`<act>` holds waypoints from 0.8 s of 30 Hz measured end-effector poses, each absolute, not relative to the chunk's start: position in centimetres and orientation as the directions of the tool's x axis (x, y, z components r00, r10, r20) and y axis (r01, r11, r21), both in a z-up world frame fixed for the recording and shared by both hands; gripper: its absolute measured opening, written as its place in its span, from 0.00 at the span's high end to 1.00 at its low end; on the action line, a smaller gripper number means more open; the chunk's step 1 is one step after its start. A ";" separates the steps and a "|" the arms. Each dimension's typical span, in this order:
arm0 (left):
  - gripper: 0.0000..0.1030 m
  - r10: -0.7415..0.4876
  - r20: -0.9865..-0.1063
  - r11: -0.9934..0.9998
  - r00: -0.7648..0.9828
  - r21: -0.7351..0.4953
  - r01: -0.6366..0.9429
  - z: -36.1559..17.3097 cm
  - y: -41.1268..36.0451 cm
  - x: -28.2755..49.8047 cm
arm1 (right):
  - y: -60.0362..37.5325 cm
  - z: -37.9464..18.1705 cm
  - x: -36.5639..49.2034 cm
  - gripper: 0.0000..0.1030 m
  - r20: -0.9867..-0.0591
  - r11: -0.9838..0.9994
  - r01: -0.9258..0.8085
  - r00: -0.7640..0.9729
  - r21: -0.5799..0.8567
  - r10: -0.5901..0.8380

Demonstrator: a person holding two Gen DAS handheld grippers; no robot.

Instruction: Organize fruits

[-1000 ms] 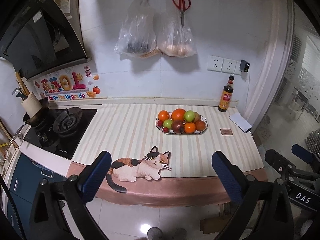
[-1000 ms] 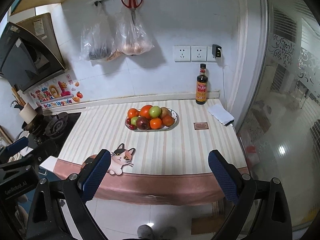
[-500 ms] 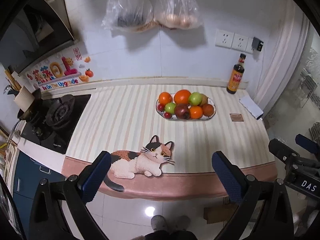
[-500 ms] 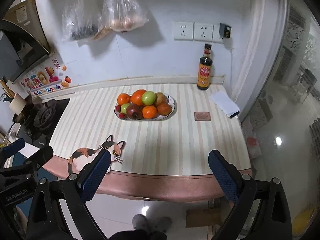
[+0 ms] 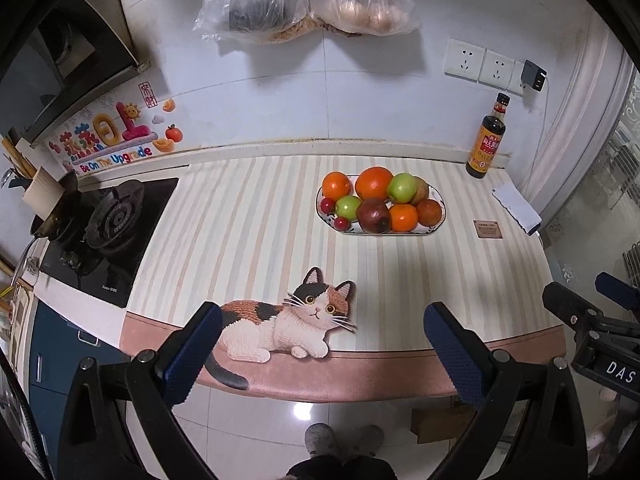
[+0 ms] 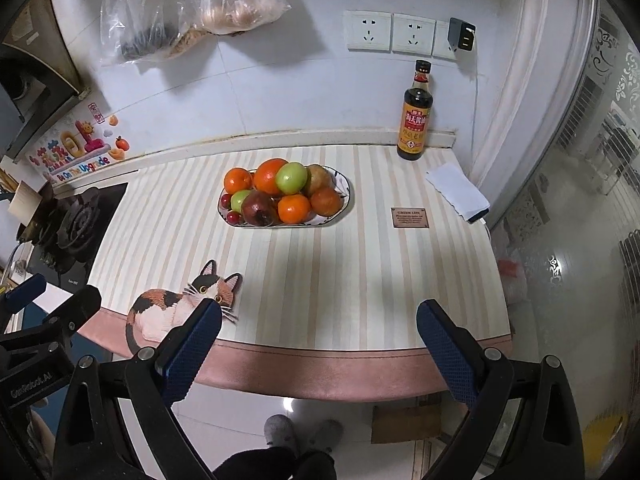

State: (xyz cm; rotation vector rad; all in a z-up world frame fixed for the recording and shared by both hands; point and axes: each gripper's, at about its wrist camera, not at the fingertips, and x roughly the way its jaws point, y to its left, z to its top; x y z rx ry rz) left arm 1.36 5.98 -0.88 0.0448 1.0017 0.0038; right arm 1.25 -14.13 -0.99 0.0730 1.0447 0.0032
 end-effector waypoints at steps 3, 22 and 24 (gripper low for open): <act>0.00 0.019 -0.846 0.999 0.532 0.033 0.018 -1.1 6.1 1.6 | -14.1 -1.1 1.4 0.03 -0.865 0.998 0.038 0.501 0.054 0.028; 0.00 0.013 -0.849 0.999 0.529 0.030 0.023 -1.3 6.2 2.3 | -14.0 -0.9 1.8 0.03 -0.864 0.998 0.044 0.503 0.041 0.013; 0.00 0.014 -0.849 0.999 0.529 0.030 0.022 -1.3 6.1 2.2 | -14.0 -0.9 1.7 0.03 -0.864 0.998 0.043 0.504 0.041 0.013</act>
